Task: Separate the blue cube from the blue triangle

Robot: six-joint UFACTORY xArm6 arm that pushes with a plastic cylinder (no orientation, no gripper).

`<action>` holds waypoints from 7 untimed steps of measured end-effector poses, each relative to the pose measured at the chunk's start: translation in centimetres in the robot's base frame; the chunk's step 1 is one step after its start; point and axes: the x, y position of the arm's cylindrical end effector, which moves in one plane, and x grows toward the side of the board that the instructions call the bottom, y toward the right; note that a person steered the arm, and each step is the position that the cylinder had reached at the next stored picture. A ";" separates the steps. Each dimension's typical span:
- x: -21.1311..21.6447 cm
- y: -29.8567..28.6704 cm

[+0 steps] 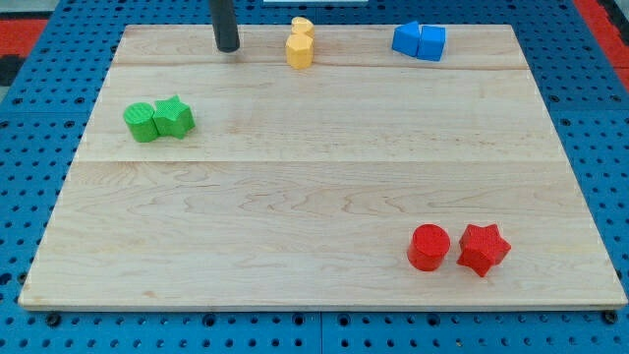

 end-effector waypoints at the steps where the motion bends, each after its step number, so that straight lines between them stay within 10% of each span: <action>1: 4.2 2.4; 5: 1.2 36.3; 7: -3.8 30.5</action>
